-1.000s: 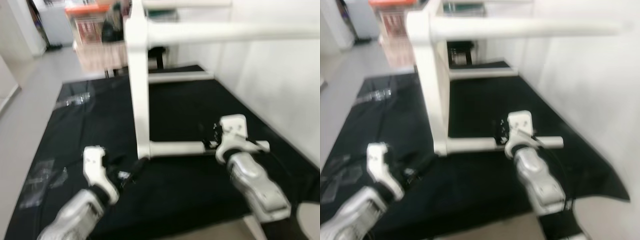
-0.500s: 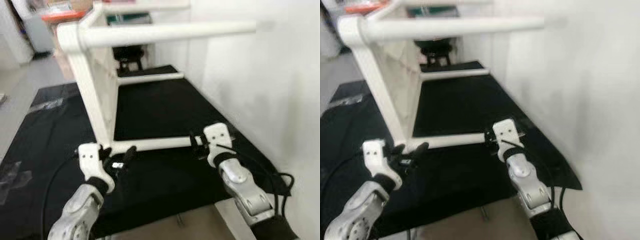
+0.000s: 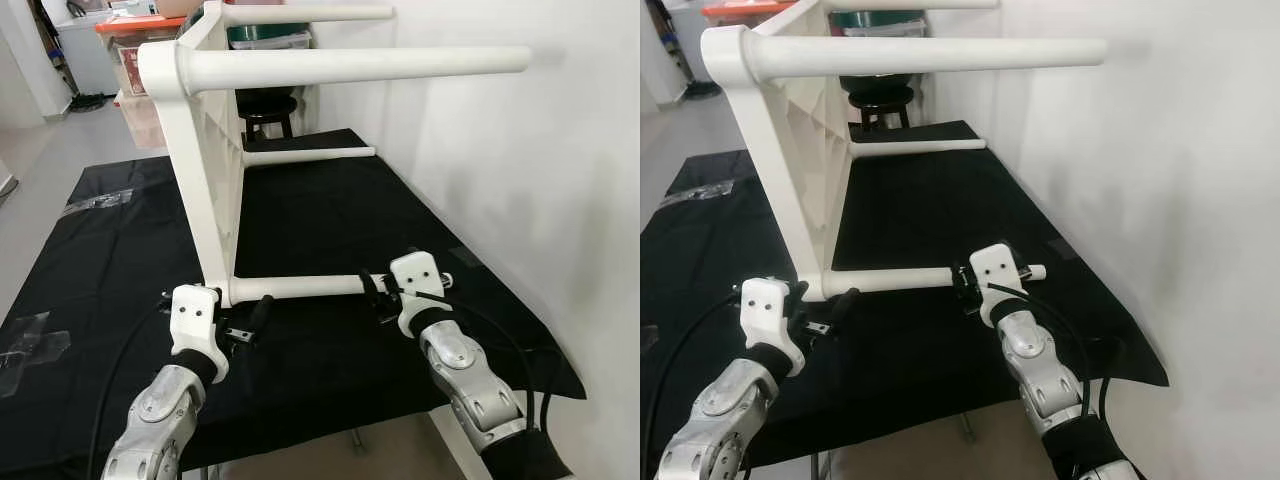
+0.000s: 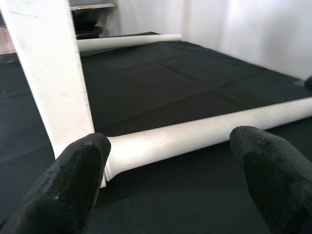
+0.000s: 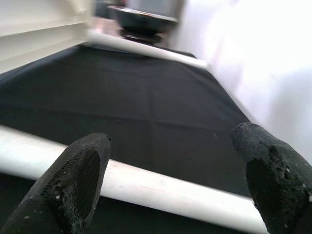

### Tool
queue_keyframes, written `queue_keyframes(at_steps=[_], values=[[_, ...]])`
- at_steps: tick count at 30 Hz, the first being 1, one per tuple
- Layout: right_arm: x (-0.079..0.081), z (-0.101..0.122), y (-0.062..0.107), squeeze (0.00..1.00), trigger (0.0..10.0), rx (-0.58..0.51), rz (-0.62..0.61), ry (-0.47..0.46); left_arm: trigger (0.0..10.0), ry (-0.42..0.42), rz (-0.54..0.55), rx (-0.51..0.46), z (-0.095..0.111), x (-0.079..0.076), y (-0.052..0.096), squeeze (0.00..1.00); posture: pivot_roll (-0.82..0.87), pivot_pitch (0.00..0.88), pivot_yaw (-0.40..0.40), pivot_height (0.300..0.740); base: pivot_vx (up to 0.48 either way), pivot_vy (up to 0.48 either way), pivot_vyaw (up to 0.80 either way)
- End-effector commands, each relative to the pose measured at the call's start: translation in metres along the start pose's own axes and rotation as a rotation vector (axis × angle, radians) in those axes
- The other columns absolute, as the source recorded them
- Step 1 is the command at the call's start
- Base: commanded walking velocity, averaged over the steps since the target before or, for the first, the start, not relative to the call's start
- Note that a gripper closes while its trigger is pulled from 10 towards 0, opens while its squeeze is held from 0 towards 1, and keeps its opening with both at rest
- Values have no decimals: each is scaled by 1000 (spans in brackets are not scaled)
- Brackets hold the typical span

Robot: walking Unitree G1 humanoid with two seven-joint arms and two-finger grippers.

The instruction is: Building children table

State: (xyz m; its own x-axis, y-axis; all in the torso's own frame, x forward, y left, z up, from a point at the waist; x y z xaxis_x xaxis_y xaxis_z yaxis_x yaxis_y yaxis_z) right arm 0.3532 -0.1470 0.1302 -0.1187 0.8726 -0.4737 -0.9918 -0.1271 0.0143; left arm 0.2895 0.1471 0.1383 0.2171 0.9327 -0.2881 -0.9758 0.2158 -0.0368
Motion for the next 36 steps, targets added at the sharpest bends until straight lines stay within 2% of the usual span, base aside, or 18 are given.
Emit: queue_keyframes(at_steps=[1, 2, 5, 8, 13, 18, 26, 28, 32, 33, 36], values=[[-4, -5, -1, 0, 10000, 24, -20, -59, 10000, -38, 14, 32, -6, 5, 1, 0, -58, 0, 14, 740, 0, 0, 0], [-4, -5, -1, 0, 10000, 24, -20, -59, 10000, -38, 14, 32, -6, 5, 1, 0, -58, 0, 14, 740, 0, 0, 0], [-6, -17, 4, 0, 10000, 77, -16, -146, 10000, -51, 11, 24, -7, 5, 1, 0, -62, 0, 20, 740, 85, 0, -267], [-5, -17, 5, 0, 10000, 66, -14, -171, 10000, -52, 4, 19, -6, 4, 0, 0, -62, 0, 20, 740, 285, 0, -533], [0, -11, 2, 0, 10000, 33, 11, -131, 10000, -60, -14, 21, -7, 3, -1, 0, -58, 0, 23, 740, 361, 0, 0], [1, -10, 0, 0, 10000, 28, 28, -153, 10000, -70, -17, 18, -7, 2, 0, 0, -55, 0, 21, 740, 364, 0, -530], [1, -9, 0, 0, 10000, 20, 42, -178, 10000, -84, -20, 18, -7, 2, 0, 0, -57, 0, 24, 740, 369, 0, 0], [4, -5, 2, 0, 10000, -16, 68, -187, 10000, -112, -8, 15, -7, 1, 0, 0, -57, 0, 23, 740, 124, 0, 672], [5, -7, 2, 0, 10000, -8, 76, -185, 10000, -155, 4, 26, -7, -1, 4, 0, -61, 0, 24, 740, 0, 0, 136], [5, -7, 2, 0, 10000, -5, 77, -184, 10000, -187, 7, 36, -8, -4, 7, 0, -61, 0, 24, 740, 0, 0, 0], [5, -8, 2, 0, 10000, -2, 78, -181, 10000, -202, 10, 41, -8, -7, 10, 0, -59, 0, 24, 740, 0, 0, 0]])
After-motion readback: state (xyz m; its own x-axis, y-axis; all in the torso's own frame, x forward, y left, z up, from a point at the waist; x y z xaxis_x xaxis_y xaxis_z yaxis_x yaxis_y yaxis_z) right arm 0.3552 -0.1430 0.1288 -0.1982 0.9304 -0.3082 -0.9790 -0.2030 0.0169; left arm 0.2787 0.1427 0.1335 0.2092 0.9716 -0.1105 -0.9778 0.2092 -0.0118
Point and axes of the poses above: a point about 5 cm out from each wrist's last joint towards the gripper, its own y axis pointing back from the gripper into the wrist, its own z axis along the axis of the wrist's last joint, x = y × z, the point moved 3 cm from there along -y, pointing out of the wrist towards the gripper, and after that the axes turned 15 degrees about y, right-handed, at the moved point
